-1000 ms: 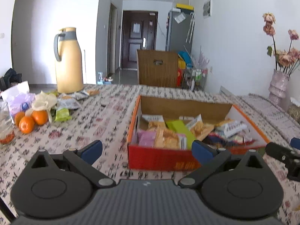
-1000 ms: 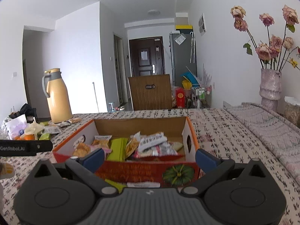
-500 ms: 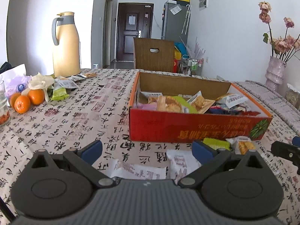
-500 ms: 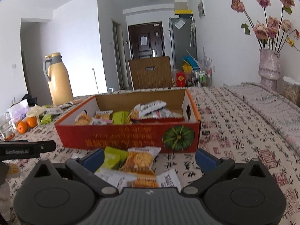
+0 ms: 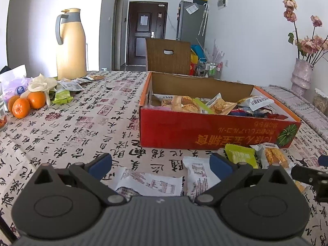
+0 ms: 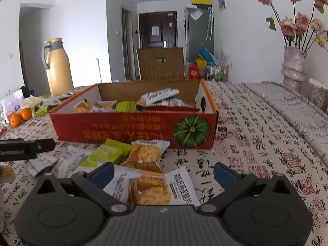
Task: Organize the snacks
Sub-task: 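Grasp a cookie packet from the pile with the right tool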
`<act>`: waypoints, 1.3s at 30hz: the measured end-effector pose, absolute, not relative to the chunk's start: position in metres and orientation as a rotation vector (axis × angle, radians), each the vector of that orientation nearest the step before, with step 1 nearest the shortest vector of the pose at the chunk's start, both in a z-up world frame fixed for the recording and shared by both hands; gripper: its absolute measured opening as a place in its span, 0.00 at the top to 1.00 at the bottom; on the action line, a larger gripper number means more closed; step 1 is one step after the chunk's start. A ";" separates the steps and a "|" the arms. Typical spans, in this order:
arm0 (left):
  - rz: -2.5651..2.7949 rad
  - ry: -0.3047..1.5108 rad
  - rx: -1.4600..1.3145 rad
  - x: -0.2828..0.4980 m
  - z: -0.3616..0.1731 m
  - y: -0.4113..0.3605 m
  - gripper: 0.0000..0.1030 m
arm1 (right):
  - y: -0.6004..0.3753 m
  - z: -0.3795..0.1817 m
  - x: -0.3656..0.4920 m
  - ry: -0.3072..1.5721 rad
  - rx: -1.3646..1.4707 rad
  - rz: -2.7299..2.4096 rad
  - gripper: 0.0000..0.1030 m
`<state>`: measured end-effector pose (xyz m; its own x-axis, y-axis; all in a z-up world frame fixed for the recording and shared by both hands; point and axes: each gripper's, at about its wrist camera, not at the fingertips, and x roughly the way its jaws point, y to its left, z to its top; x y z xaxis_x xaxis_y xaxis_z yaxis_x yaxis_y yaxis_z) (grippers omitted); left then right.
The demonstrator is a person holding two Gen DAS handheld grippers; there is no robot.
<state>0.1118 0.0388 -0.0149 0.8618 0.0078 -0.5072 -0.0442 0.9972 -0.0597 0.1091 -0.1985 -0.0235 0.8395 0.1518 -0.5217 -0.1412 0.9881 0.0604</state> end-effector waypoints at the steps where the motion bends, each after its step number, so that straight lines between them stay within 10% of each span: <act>1: 0.027 0.534 -0.072 0.112 -0.015 0.039 0.00 | -0.199 -0.024 0.110 0.558 0.021 0.147 0.00; 26: 0.026 0.549 -0.095 0.114 -0.018 0.042 0.00 | -0.198 -0.048 0.131 0.716 -0.045 0.183 0.02; 39: 0.025 0.557 -0.093 0.115 -0.019 0.041 0.00 | -0.186 -0.045 0.111 0.648 -0.095 0.267 0.42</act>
<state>0.1145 0.0407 -0.0187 0.8486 -0.0015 -0.5291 -0.0492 0.9954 -0.0818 0.1112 -0.1865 -0.0451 0.7648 0.2154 -0.6071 -0.2745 0.9616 -0.0047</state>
